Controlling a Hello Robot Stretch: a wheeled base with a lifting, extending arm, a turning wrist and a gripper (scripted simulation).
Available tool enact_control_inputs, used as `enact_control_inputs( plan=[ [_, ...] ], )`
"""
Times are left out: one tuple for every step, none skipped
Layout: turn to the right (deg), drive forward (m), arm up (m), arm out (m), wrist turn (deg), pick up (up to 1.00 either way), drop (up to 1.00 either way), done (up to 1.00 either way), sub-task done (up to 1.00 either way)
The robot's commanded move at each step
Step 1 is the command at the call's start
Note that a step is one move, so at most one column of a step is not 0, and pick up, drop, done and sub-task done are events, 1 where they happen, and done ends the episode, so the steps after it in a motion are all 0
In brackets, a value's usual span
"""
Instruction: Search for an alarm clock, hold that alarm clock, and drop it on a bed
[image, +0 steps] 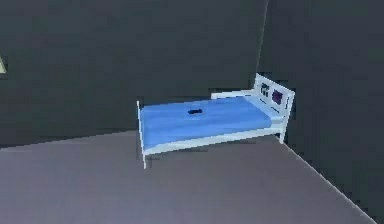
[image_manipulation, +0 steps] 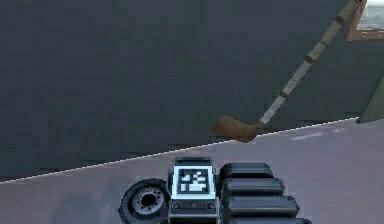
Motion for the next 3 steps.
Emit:
enact_control_inputs(
  plan=[
    [0.0,1.00,0.00,0.00,0.0,0.00,0.00,0.00,0.00],
    [18.0,0.00,0.00,0.00,0.0,0.00,0.00,0.00,0.00],
    [0.0,0.15,0.00,0.00,0.0,0.00,0.00,0.00,0.00]
  ],
)
